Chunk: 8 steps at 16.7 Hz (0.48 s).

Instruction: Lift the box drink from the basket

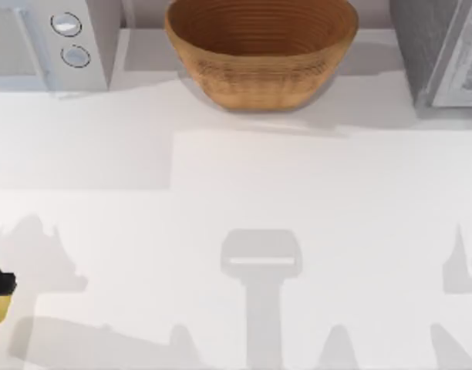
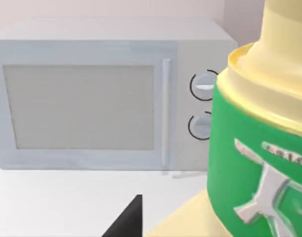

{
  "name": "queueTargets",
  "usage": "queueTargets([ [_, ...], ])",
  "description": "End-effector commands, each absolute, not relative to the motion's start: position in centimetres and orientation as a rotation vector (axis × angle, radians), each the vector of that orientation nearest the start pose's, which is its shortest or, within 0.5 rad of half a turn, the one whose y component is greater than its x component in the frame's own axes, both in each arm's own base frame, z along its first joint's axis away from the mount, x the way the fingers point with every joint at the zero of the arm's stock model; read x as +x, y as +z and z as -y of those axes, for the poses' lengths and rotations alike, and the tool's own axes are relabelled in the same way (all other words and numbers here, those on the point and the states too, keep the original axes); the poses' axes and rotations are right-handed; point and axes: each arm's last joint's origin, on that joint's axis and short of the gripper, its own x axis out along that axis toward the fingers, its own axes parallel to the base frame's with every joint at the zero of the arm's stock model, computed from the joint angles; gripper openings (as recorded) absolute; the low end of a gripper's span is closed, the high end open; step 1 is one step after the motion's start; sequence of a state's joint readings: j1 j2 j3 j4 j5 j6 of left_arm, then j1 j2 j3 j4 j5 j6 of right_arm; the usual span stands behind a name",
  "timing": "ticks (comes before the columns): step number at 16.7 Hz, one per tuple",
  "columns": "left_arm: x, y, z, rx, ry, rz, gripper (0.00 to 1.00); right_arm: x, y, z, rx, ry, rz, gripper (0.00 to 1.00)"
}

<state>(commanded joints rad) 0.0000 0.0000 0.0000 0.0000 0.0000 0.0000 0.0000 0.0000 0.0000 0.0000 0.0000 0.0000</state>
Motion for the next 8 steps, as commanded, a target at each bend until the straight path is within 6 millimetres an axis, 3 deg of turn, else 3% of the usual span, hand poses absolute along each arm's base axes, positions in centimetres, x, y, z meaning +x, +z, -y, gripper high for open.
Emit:
queueTargets([
  [8,11.14,16.89,0.44,0.005,0.050,0.002,0.00,10.57,16.00,0.12,0.000,0.000,0.000,1.00],
])
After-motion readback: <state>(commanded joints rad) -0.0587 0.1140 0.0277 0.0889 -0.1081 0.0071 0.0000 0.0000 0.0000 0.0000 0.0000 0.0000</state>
